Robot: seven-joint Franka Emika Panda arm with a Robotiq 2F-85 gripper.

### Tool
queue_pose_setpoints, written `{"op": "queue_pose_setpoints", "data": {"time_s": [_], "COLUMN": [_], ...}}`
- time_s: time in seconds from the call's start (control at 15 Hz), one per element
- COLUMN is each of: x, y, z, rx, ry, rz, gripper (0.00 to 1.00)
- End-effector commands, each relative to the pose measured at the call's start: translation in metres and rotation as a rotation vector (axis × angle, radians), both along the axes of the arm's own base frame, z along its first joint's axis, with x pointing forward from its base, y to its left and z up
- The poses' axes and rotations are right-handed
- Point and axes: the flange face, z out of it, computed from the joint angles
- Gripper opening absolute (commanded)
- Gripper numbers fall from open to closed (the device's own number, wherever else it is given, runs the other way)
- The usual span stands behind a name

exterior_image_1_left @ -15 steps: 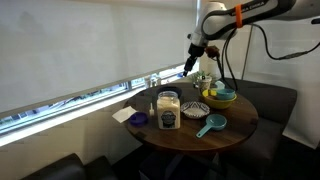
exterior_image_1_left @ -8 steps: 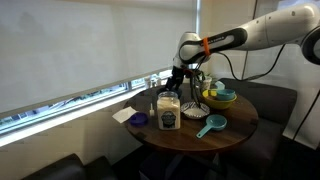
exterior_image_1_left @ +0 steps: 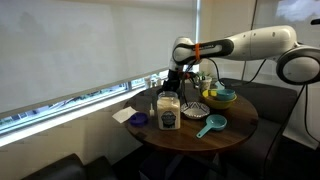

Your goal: Remove the block from the grey bowl and put it on the front right side of the table

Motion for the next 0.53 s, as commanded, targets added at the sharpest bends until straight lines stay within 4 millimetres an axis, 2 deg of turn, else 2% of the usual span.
{"op": "queue_pose_setpoints", "data": {"time_s": [0.0,0.13,0.2,0.47], "x": [0.01,0.013,0.015,0.019], "y": [-0.002,0.0,0.002,0.01], "z": [-0.004,-0.009,-0.01,-0.018], "rx": [0.034,0.027,0.025,-0.008], "ry": [0.024,0.019,0.013,-0.001], "rz": [-0.031,-0.036,-0.036,-0.03], "gripper": [0.8,0.7,0.7,0.8]}}
